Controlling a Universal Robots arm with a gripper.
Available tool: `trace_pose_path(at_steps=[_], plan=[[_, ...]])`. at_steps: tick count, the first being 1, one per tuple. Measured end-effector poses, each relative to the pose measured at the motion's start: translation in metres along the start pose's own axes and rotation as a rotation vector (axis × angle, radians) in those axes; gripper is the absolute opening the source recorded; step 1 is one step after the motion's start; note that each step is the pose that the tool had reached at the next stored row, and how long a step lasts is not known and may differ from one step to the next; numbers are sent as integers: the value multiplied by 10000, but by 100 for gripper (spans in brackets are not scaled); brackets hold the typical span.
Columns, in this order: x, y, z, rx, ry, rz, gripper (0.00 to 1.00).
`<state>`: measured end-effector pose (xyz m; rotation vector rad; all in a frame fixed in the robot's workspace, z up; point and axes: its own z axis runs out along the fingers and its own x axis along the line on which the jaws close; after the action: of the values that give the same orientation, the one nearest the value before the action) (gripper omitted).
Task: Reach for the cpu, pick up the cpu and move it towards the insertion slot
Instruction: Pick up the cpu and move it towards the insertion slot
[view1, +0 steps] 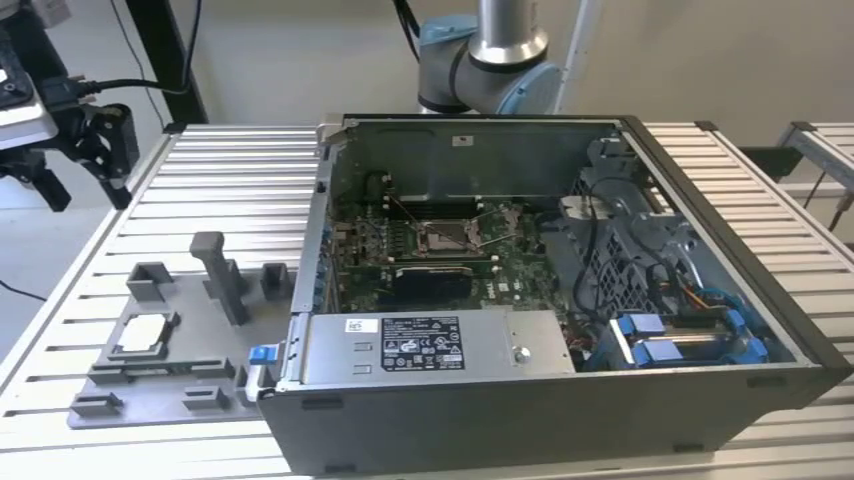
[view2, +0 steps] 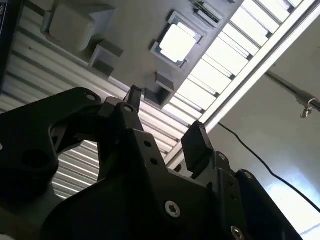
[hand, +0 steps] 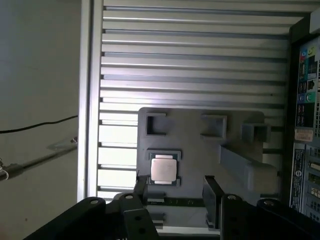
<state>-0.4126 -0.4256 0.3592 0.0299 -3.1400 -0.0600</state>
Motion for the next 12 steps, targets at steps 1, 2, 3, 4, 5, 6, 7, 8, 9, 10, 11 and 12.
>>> trace_pose_path(at_steps=[1,2,3,4,5,6,7,8,9,10,11,12], plan=[[0,0,0,0,0,1,100],[0,-1,0,0,0,0,100],[0,-1,0,0,0,0,100],[0,-1,0,0,0,0,100],[1,-1,3,-1,-1,0,100],[2,-2,14,-1,-2,0,100],[2,-3,31,0,-1,0,100],[1,-4,50,0,-3,1,100],[2,-5,69,-1,-8,1,100],[3,-6,87,0,-11,1,100],[3,-7,105,0,-12,1,100],[3,-7,123,2,-12,1,100]])
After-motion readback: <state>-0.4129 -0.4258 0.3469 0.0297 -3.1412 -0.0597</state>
